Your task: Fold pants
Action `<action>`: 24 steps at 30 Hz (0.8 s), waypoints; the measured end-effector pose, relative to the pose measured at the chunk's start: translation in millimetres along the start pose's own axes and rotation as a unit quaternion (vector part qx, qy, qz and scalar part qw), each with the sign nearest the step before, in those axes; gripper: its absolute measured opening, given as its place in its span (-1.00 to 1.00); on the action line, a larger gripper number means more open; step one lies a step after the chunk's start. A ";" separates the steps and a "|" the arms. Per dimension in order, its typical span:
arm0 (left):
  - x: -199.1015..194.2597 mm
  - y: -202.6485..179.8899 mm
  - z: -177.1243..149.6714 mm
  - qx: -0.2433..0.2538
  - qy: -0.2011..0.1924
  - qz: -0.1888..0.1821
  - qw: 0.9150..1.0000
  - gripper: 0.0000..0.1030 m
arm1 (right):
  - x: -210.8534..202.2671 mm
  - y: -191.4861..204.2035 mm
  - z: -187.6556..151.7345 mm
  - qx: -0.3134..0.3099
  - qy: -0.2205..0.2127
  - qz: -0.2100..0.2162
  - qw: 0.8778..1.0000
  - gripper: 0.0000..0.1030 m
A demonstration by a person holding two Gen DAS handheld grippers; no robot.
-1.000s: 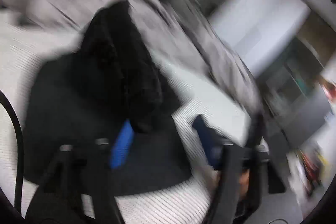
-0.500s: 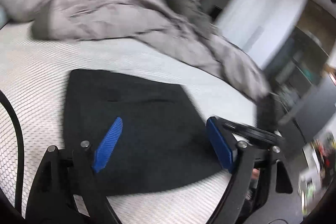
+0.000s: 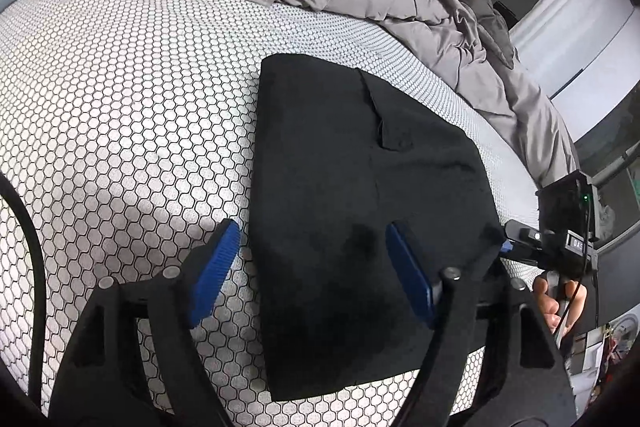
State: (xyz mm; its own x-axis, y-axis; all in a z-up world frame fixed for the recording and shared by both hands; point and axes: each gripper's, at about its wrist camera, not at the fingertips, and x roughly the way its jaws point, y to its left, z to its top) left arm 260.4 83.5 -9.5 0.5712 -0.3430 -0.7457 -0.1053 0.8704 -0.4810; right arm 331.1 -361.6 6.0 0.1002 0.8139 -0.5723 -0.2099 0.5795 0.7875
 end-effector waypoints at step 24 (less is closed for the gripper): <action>4.2 -2.6 -0.1 -0.008 -0.005 0.014 1.000 0.41 | 12.3 31.7 -6.3 -0.102 -0.026 -0.081 0.991 -0.42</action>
State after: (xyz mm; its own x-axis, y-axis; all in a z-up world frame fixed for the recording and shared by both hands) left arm 263.0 79.7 -11.4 0.5767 -0.3155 -0.7536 -0.1335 0.8736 -0.4679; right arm 319.6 -333.5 22.5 0.1981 0.7144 -0.6711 -0.3787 0.6873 0.6199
